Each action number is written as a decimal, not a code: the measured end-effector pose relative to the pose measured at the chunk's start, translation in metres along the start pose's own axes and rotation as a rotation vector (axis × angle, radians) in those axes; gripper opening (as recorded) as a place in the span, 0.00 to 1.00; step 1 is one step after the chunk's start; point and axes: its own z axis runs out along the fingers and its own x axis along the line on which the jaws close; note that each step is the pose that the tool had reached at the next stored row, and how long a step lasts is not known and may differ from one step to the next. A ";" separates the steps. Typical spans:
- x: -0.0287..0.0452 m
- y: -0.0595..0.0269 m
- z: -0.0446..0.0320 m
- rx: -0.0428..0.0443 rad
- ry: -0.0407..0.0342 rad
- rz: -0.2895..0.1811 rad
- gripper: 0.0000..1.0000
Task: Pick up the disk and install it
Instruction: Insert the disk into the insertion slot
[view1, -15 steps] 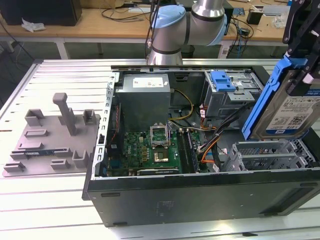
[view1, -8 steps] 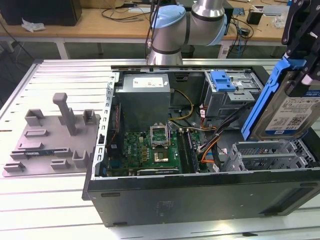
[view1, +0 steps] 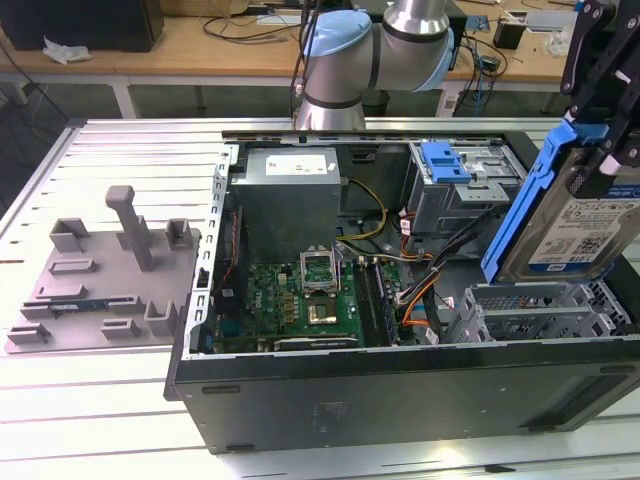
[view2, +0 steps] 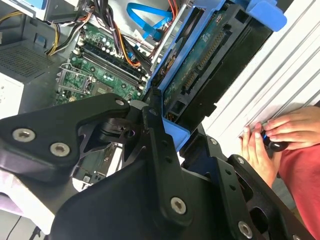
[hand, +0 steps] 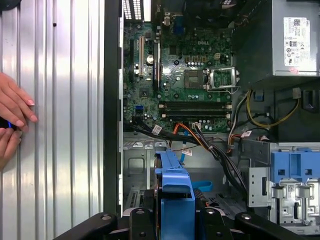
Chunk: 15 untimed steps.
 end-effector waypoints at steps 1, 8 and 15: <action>0.0000 0.0000 0.0002 0.0000 0.0001 0.000 0.37; 0.0001 0.0000 0.0016 0.0014 0.0000 0.000 0.37; 0.0001 0.0007 0.0042 0.0023 0.0000 0.000 0.37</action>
